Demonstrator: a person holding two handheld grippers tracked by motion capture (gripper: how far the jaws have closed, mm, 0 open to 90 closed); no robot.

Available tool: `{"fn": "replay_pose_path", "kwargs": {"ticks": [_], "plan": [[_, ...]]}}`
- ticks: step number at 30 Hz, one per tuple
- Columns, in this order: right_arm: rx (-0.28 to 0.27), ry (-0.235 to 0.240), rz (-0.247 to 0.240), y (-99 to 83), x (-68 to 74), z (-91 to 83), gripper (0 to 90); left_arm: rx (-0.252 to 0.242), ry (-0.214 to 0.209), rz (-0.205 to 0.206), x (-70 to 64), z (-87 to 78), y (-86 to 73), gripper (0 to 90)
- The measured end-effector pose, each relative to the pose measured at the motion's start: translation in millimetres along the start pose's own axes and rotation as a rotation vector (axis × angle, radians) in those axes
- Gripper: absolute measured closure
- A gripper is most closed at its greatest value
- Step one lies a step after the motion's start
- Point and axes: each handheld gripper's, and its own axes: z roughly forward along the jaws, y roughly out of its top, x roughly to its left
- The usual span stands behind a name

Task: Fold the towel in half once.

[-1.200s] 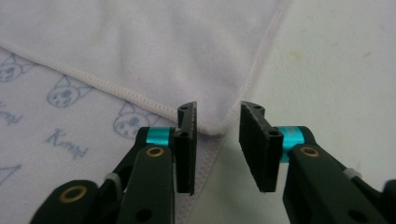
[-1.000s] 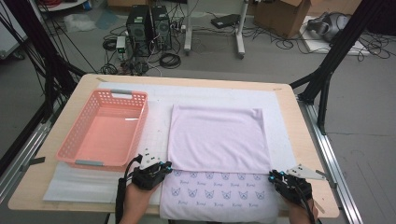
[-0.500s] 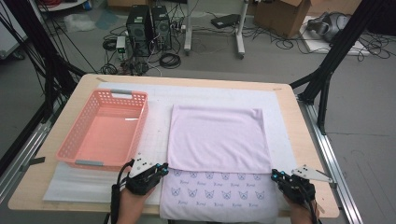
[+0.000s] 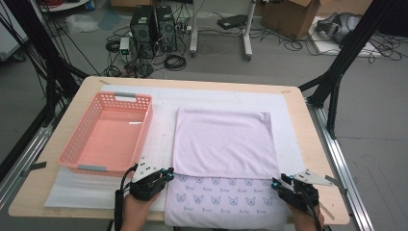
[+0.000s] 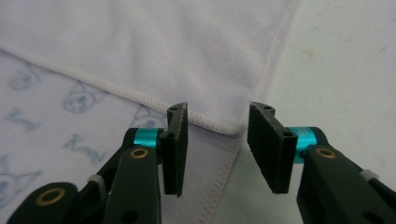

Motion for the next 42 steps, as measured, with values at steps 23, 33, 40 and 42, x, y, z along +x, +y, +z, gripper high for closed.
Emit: {"fn": "replay_pose_path", "kwargs": {"ticks": [23, 33, 40, 42], "plan": [[-0.036, -0.001, -0.048, 1.1, 5.2, -1.1, 85.8, 0.041, -0.002, -0.062, 2.8, 6.3, 7.8, 56.2], [-0.04, 0.007, -0.037, -0.3, 1.7, -2.7, 86.4, 0.149, 0.065, -0.029, -5.9, 24.3, 10.9, 79.9], [-0.042, 0.019, -0.024, -0.3, 1.3, -3.6, 87.0, 0.134, 0.058, -0.024, -5.6, 23.1, 11.5, 87.8], [-0.047, 0.025, -0.027, -0.6, 0.8, -4.7, 89.7, 0.126, 0.047, -0.039, -4.2, 20.6, 10.9, 87.9]]}}
